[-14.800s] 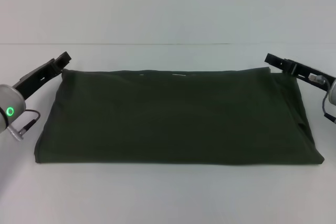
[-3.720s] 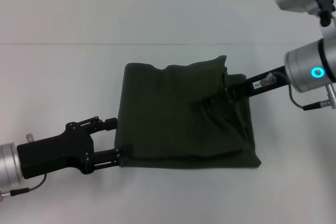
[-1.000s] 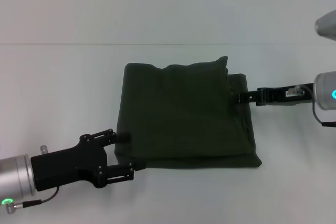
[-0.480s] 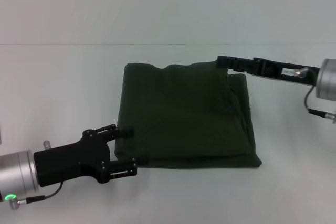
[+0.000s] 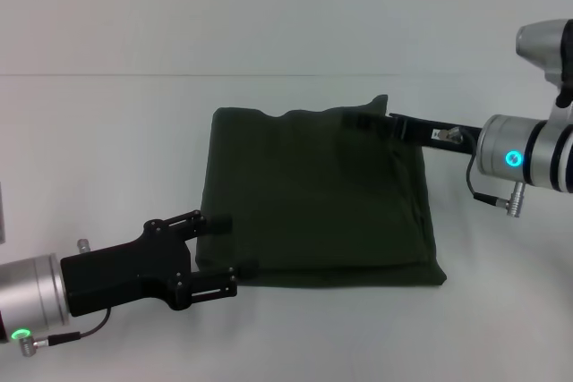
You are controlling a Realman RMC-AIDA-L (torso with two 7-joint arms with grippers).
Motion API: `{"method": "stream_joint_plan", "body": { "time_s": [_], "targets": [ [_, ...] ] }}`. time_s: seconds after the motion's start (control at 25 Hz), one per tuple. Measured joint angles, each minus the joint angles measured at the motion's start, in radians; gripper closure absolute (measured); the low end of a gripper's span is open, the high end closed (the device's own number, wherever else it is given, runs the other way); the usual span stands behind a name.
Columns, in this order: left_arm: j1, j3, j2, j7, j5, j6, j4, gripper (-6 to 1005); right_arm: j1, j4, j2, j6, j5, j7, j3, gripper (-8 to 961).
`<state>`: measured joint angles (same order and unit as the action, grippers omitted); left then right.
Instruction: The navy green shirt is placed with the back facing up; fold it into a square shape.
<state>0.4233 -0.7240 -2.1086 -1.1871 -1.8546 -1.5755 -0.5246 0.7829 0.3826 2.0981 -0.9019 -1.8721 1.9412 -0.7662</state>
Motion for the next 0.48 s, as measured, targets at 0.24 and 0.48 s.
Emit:
{"method": "stream_joint_plan", "body": {
  "time_s": [0.24,0.48],
  "targets": [
    [0.000,0.000,-0.001,0.000,0.000,0.000,0.000,195,0.004,-0.043,0.000,0.133,-0.001,0.012,-0.057,41],
    [0.001,0.000,-0.001,0.000,0.000,0.000,0.000,194,-0.021,-0.054,-0.003,0.170,0.002,0.013,-0.053,41]
  ]
}}
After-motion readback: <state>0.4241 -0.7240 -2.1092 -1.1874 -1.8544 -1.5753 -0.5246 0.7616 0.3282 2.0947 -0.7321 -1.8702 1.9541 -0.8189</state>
